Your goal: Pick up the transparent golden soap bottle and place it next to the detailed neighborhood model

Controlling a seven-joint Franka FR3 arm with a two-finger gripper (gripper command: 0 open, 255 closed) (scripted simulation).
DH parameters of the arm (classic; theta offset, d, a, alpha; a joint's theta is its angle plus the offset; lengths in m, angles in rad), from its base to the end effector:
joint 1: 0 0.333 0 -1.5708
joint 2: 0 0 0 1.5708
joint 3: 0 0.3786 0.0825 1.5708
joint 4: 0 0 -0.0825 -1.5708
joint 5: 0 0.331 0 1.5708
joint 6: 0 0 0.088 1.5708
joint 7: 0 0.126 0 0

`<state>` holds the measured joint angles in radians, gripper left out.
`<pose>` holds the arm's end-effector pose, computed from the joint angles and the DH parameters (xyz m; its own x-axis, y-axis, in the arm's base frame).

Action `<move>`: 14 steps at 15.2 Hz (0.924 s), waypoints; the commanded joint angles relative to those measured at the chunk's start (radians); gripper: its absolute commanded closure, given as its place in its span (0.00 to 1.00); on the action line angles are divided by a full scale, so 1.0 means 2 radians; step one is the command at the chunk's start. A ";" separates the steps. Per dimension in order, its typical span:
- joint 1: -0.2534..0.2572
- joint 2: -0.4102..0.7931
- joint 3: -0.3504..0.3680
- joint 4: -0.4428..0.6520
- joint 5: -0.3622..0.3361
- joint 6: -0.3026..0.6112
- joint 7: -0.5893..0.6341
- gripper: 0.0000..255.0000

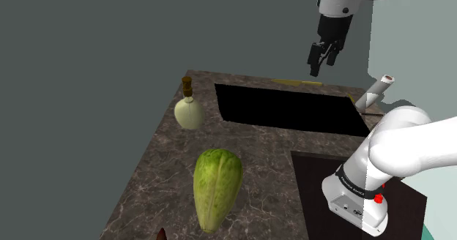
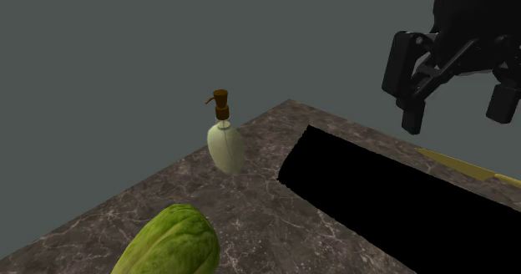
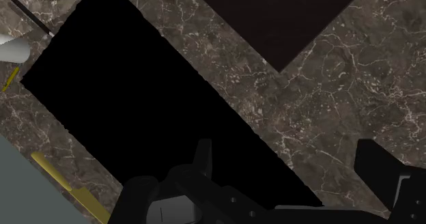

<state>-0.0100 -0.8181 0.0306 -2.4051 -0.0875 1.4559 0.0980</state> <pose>0.1833 -0.0040 0.5934 0.9879 -0.0993 -0.1189 -0.0848 -0.9889 0.1218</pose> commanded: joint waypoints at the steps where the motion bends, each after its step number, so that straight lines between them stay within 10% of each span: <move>1: 0.000 0.000 0.000 0.000 0.000 0.000 0.000 0.00; 14: 0.018 0.193 0.071 0.077 0.061 0.141 0.106 0.00</move>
<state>0.0254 -0.4635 0.1632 -2.2699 0.0301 1.7187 0.2946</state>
